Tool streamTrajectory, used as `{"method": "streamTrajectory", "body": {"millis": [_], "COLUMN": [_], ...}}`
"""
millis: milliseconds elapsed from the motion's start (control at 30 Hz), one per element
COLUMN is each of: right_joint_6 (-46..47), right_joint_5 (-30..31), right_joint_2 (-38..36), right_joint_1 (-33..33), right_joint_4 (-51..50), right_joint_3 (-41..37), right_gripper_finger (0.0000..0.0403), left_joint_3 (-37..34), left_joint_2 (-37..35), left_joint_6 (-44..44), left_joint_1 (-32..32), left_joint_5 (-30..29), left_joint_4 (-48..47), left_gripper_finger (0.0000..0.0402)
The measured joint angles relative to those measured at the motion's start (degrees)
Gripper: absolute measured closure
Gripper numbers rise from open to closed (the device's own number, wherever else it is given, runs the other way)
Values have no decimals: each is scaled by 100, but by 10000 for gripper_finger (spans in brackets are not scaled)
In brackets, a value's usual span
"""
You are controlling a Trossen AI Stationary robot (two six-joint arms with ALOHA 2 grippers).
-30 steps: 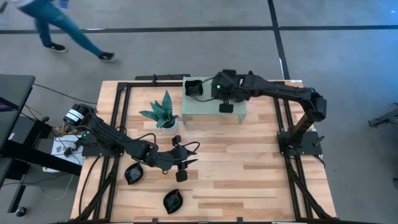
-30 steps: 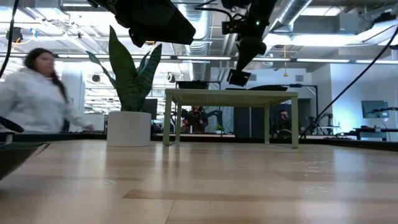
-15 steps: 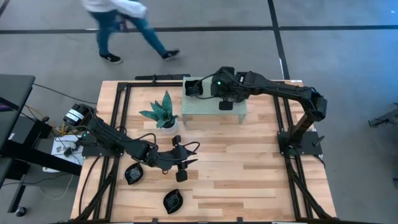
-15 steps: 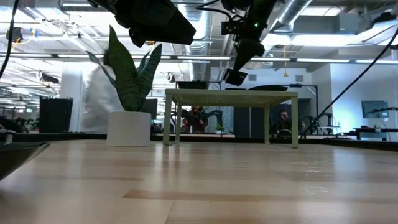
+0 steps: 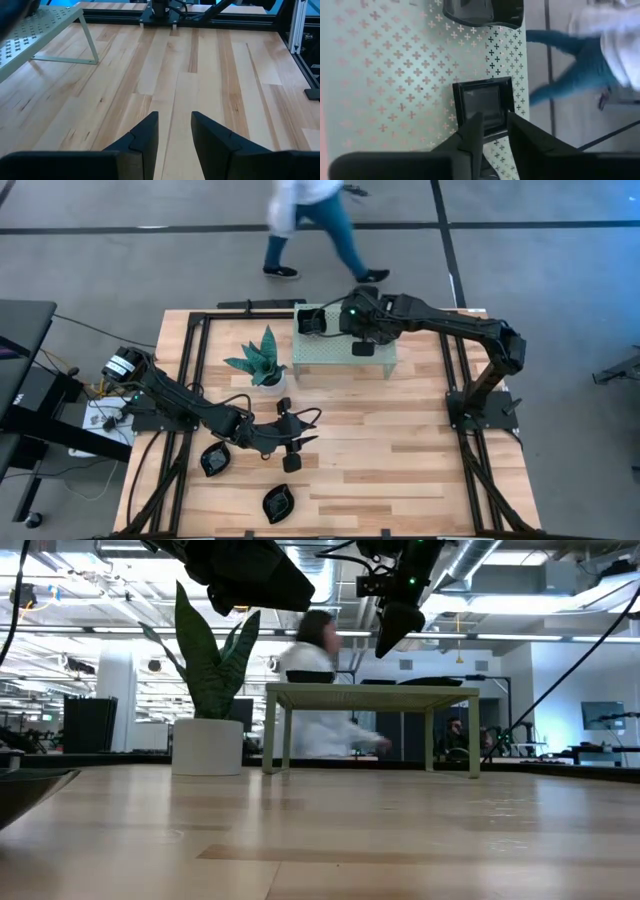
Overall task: Pick & Place Mini shaped plates
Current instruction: Stack the leaf-shaped plate on top of the other leaf-shaped plate on the shelf
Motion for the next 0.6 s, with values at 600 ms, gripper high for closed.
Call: {"method": "streamTrajectory", "body": {"millis": [600], "right_joint_6": [1780], "right_joint_5": [-847], "right_joint_2": [-801], "right_joint_1": [2120], "right_joint_4": [-1094], "right_joint_3": [-11], "right_gripper_finger": [311], "left_joint_3": [1], "left_joint_2": [0], "left_joint_6": [-327], "left_joint_1": [1], "left_joint_5": [0], "left_joint_4": [9], "left_gripper_finger": [284]}}
